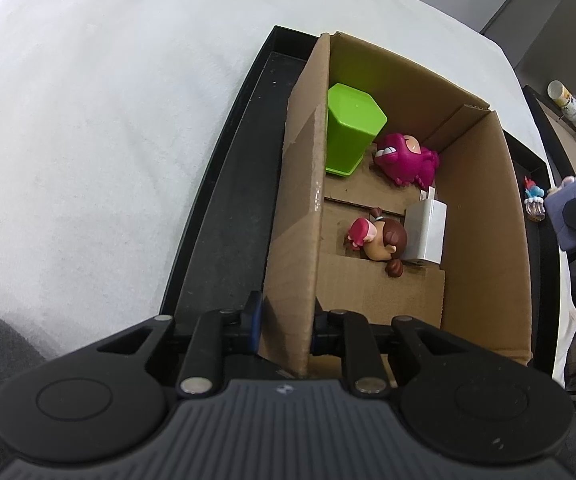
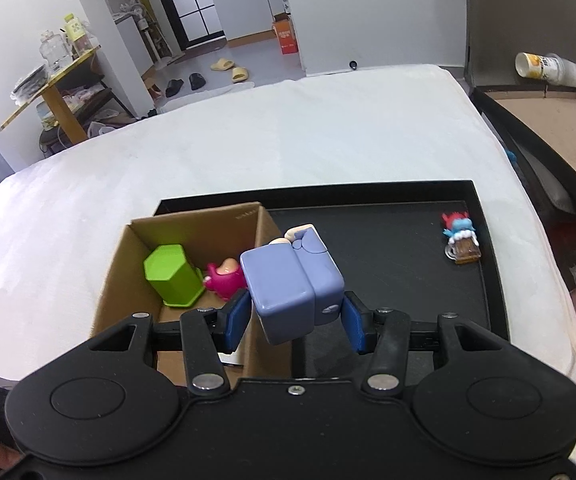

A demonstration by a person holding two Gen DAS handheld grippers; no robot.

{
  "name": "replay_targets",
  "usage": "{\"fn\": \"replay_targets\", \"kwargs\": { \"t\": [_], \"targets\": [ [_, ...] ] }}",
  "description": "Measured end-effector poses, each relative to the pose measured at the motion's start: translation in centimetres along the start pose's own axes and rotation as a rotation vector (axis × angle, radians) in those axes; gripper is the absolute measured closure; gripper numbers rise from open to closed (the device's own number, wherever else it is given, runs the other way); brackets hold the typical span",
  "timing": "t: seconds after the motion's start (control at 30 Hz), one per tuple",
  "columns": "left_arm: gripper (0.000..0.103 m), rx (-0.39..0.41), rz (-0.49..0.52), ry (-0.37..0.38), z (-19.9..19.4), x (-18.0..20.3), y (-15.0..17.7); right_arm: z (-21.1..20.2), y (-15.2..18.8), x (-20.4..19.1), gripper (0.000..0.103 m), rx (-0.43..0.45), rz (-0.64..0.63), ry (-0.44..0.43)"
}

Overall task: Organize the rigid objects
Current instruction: 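Lift the lavender cube with the right gripper and carry it over the box, then lower the lavender cube into the box and open the right gripper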

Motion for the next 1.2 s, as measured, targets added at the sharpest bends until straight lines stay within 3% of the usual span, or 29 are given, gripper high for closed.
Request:
{"fn": "replay_targets", "kwargs": {
  "t": [0.37,1.2],
  "targets": [
    [0.083,0.002,-0.02,0.015,0.0,-0.6,0.2,-0.4,-1.2,-3.2,0.055,0.011,-0.034,-0.052],
    [0.082,-0.014,-0.047,0.065,0.1,-1.8,-0.1,4.2,0.1,-9.2,0.059,-0.111,-0.055,-0.154]
  ]
}}
Point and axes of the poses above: each gripper's, at about its wrist camera, not at the fingertips, and z roughly the way its jaws point, x to its right, y to its underside, the point moved 2 cm from there along z, roughly the way its jaws point, and after that the axes turned 4 degrees about -z, right-handed, at the moved point
